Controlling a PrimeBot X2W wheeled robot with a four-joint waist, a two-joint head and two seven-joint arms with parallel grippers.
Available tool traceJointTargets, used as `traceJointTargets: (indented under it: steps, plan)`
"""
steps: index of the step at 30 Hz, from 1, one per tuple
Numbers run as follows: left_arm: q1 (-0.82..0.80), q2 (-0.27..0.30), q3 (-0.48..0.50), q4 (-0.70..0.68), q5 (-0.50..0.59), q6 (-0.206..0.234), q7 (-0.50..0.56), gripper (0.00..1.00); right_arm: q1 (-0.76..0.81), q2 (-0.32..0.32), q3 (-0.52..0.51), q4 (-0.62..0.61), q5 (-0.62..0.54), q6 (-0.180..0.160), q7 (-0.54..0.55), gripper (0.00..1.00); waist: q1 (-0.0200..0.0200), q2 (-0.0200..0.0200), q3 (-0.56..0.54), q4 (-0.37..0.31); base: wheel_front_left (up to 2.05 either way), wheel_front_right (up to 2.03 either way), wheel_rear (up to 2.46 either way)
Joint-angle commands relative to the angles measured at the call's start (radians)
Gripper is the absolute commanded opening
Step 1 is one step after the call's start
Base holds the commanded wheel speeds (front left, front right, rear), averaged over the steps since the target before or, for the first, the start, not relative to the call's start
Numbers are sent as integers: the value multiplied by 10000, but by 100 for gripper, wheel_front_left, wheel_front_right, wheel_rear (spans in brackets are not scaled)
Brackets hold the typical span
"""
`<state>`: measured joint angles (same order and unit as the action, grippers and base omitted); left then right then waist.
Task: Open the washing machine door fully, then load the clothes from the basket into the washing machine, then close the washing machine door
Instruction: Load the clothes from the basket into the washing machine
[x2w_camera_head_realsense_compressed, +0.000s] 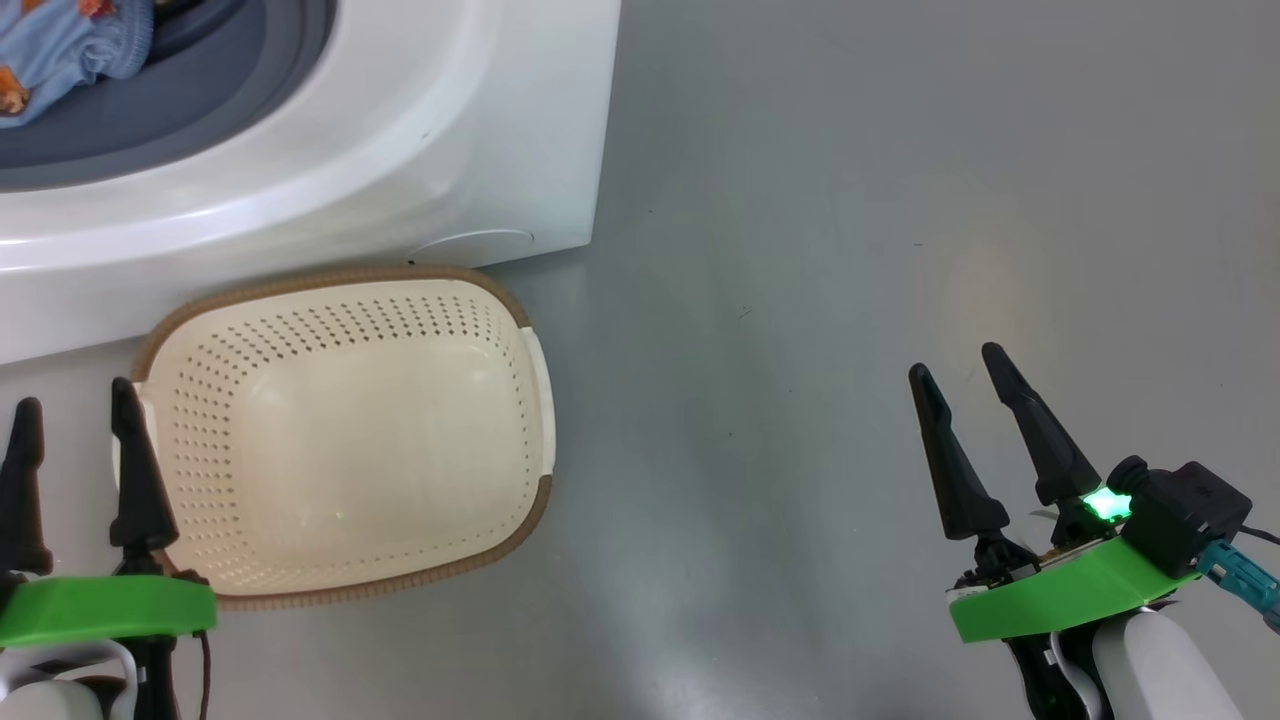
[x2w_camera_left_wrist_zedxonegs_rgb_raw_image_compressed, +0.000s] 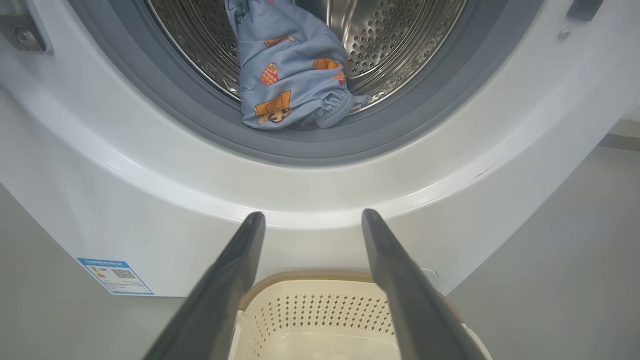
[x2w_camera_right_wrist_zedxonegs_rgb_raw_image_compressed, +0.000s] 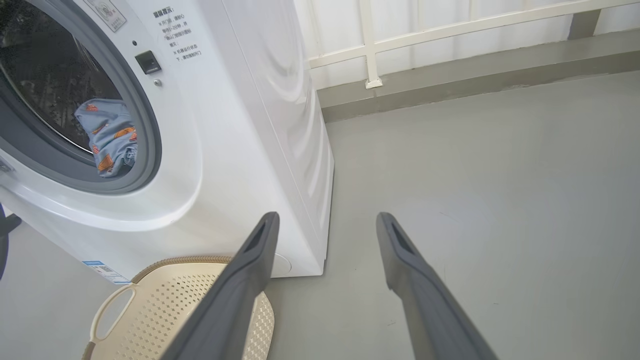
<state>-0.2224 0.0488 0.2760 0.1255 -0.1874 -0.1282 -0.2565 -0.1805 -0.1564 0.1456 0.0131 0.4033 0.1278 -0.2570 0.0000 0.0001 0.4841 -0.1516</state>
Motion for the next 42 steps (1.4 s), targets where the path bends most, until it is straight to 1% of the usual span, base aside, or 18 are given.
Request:
traceJointTargets:
  steps: [1, 6, 9, 19, 25, 31, 37, 39, 42]
  plan:
    - [182, 190, 342, -283, 43, -25, -53, 100, 238, -99, 184, -195, -64, 29, -48, 100, 0, -1, -20, 9, 0, 0, 0]
    - [-40, 159, 229, -127, -2, -25, -53, 100, 282, -137, 134, -187, -57, 29, -48, 100, 0, -1, -59, 67, 0, 0, 0]
    - [-377, 277, 42, 91, -8, -25, -53, 100, 293, -132, 90, -211, -77, 29, -48, 100, 0, -1, 1, 141, 0, 0, 0]
    - [-2380, 1062, -251, 1331, -8, -25, -53, 100, 72, -51, 191, -220, -106, 29, -48, 100, 0, -1, 307, 67, 0, 0, 0]
    - [-3762, 1579, -341, 2488, 81, -25, -53, 100, -54, 76, 312, -218, -101, 29, -48, 100, 0, -1, 496, -116, 0, 0, 0]
    - [-5076, 2090, -236, 3677, 422, -12, -53, 100, -148, 198, 371, -269, -106, 29, -48, 100, 0, -1, 730, -316, 0, 0, 0]
    - [-6255, 2522, -156, 4855, 828, 177, -53, 100, -297, 283, 467, -314, -96, 29, -48, 100, 0, -1, 976, -501, 0, 0, 0]
    - [-6422, 2582, -149, 5022, 882, 217, -53, 100, -322, 299, 487, -324, -97, 29, -48, 100, 0, -1, 1012, -531, 0, 0, 0]
    - [-6911, 2780, -110, 5457, 1041, 396, -53, 100, -395, 355, 546, -357, -94, 29, -48, 100, 0, -1, 1146, -628, 0, 0, 0]
